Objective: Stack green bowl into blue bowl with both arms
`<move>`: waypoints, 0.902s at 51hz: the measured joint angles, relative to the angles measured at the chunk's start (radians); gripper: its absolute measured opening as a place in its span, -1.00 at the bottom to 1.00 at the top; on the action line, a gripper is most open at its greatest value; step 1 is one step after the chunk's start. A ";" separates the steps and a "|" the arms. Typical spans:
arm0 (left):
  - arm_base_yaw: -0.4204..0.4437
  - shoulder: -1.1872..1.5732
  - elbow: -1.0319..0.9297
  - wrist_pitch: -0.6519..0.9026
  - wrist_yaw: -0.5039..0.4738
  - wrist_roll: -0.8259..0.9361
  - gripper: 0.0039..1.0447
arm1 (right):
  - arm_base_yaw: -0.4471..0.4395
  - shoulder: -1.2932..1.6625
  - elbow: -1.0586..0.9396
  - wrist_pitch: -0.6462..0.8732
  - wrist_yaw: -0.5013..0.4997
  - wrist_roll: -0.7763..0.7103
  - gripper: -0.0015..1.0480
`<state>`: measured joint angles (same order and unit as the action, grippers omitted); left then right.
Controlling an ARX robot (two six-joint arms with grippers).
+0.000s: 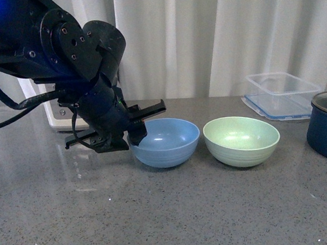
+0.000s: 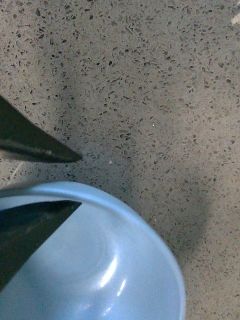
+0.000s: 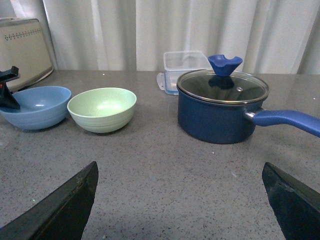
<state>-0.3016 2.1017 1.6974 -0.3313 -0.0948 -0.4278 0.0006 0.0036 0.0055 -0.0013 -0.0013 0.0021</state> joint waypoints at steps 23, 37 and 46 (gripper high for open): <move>0.002 -0.360 -0.361 0.697 -0.175 0.270 0.57 | 0.000 0.000 0.000 0.000 0.000 0.000 0.81; 0.108 -0.650 -0.964 1.037 -0.102 0.408 -0.50 | 0.000 0.000 0.000 0.000 0.000 0.000 0.81; 0.149 -0.790 -1.172 1.117 -0.053 0.417 -0.93 | 0.000 0.000 0.000 0.000 0.000 0.000 0.81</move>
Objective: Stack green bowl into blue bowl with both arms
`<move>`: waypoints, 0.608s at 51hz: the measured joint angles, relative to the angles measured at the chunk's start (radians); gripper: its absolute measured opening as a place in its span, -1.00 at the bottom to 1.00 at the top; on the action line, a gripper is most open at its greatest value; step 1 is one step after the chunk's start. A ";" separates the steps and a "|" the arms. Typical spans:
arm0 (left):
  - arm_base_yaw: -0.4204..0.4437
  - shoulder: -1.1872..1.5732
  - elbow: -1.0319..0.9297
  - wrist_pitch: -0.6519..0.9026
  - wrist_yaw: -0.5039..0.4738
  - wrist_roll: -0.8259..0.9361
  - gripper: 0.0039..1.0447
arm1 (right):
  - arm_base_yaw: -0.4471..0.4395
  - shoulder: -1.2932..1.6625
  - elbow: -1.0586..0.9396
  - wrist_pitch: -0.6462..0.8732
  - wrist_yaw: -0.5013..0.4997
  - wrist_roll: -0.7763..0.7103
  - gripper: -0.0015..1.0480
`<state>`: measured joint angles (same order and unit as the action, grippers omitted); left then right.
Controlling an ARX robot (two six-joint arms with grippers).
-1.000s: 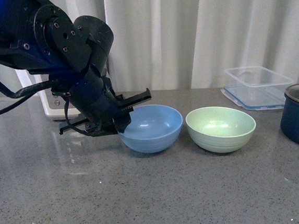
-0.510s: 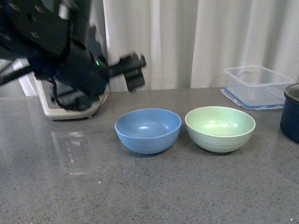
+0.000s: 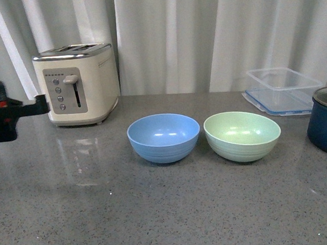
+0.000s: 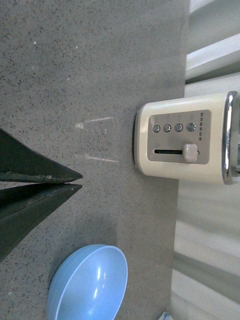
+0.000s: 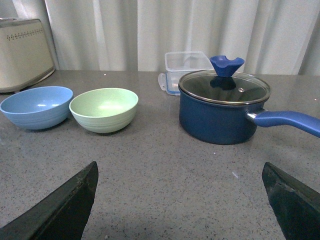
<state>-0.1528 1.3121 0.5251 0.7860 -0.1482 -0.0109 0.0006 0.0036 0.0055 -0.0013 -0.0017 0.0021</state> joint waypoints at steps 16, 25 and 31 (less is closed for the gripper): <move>0.067 -0.220 -0.269 0.039 0.061 0.003 -0.93 | 0.000 0.000 0.000 0.000 0.000 0.000 0.81; 0.135 -0.346 -0.363 0.008 0.144 0.003 -0.93 | 0.000 0.000 0.000 0.000 0.000 0.000 0.81; 0.152 -0.432 -0.407 -0.034 0.143 0.003 -0.93 | 0.000 0.000 0.000 0.000 0.000 0.000 0.81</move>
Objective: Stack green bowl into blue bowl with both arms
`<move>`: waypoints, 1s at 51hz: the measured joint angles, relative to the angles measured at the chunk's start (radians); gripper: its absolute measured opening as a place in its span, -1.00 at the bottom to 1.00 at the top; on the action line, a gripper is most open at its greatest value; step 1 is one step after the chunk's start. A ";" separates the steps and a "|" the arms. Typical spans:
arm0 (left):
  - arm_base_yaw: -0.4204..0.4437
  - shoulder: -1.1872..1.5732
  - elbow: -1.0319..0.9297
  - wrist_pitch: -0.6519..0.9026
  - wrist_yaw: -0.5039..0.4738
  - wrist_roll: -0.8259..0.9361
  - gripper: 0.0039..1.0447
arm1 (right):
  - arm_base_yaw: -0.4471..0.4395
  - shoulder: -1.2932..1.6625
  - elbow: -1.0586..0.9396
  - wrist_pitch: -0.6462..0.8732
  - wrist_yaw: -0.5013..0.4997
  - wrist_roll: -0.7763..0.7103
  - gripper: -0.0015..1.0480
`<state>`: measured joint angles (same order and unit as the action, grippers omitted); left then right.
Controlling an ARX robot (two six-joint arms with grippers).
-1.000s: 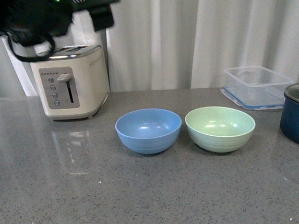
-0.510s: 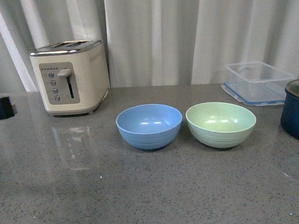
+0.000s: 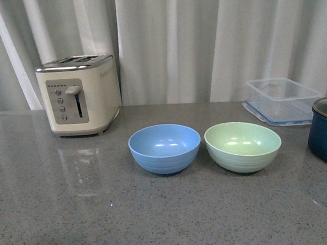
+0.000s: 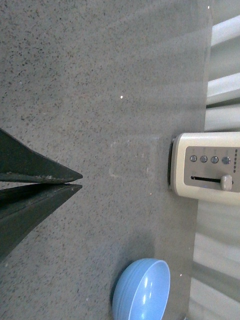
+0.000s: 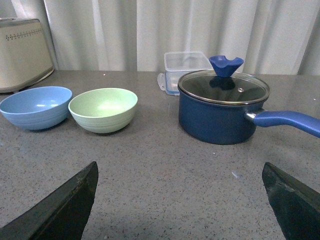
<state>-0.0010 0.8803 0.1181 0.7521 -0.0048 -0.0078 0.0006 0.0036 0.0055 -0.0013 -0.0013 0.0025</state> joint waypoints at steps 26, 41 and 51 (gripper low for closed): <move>0.000 -0.252 -0.097 -0.142 0.002 0.000 -0.93 | 0.000 0.000 0.000 0.000 0.000 0.000 0.81; 0.000 -0.449 -0.097 -0.324 0.005 0.000 -0.93 | 0.000 0.000 0.000 0.000 0.000 0.000 0.81; 0.000 -0.547 -0.097 -0.420 0.005 0.000 -0.93 | 0.000 0.000 0.000 0.000 0.000 0.000 0.81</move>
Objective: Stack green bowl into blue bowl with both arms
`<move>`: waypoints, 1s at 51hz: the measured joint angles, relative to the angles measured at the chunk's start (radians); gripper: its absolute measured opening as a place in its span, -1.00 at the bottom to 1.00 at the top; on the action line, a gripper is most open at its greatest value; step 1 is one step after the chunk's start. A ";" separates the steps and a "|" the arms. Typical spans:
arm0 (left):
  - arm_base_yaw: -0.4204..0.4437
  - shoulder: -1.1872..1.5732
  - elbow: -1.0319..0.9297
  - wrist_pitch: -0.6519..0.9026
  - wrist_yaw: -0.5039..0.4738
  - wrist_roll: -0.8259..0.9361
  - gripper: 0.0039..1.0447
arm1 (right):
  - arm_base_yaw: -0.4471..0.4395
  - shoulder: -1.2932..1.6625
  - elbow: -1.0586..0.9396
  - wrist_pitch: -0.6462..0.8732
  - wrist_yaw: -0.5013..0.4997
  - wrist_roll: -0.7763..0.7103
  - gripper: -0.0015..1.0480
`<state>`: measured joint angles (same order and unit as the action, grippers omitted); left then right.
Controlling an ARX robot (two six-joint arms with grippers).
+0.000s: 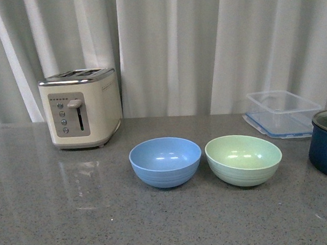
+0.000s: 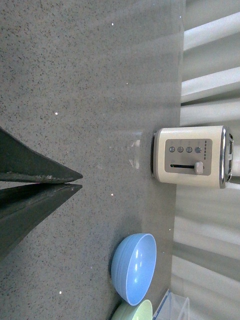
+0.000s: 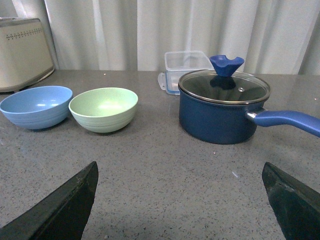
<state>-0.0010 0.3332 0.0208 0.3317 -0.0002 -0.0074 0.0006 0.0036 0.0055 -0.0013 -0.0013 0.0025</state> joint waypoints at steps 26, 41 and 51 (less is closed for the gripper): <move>0.000 -0.156 0.000 -0.151 0.000 0.000 -0.93 | 0.000 0.000 0.000 0.000 0.000 0.000 0.81; 0.000 -0.329 0.000 -0.330 0.000 0.000 -0.93 | 0.000 0.000 0.000 0.000 0.000 0.000 0.81; 0.000 -0.329 0.000 -0.331 0.000 0.000 -0.48 | 0.000 0.000 0.000 0.000 0.000 0.000 0.81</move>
<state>-0.0010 0.0040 0.0212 0.0006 -0.0002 -0.0078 0.0006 0.0036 0.0055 -0.0013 -0.0013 0.0025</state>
